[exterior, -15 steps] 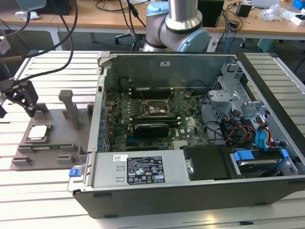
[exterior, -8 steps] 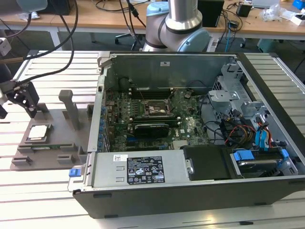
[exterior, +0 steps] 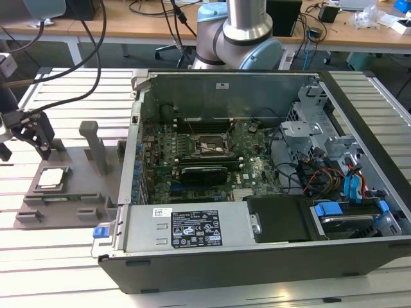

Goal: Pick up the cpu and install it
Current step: 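Pick up the cpu and move it towards the insertion slot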

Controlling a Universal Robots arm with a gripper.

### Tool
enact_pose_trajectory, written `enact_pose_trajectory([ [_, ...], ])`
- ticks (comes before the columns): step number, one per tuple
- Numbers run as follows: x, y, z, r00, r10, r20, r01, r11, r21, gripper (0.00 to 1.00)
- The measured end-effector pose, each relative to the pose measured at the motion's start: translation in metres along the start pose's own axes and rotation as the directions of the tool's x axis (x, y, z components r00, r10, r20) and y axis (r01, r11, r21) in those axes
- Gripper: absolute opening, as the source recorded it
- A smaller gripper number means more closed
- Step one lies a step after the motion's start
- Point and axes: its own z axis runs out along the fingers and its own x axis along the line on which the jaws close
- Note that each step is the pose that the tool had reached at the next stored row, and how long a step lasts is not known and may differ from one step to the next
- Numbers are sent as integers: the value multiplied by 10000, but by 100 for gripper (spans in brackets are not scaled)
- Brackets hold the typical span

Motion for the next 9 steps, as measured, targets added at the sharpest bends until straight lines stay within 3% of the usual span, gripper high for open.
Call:
enact_pose_trajectory([
  [9, -11, 1, 54, 10000, 0, 0, 0, 10000, 0, 78],
])
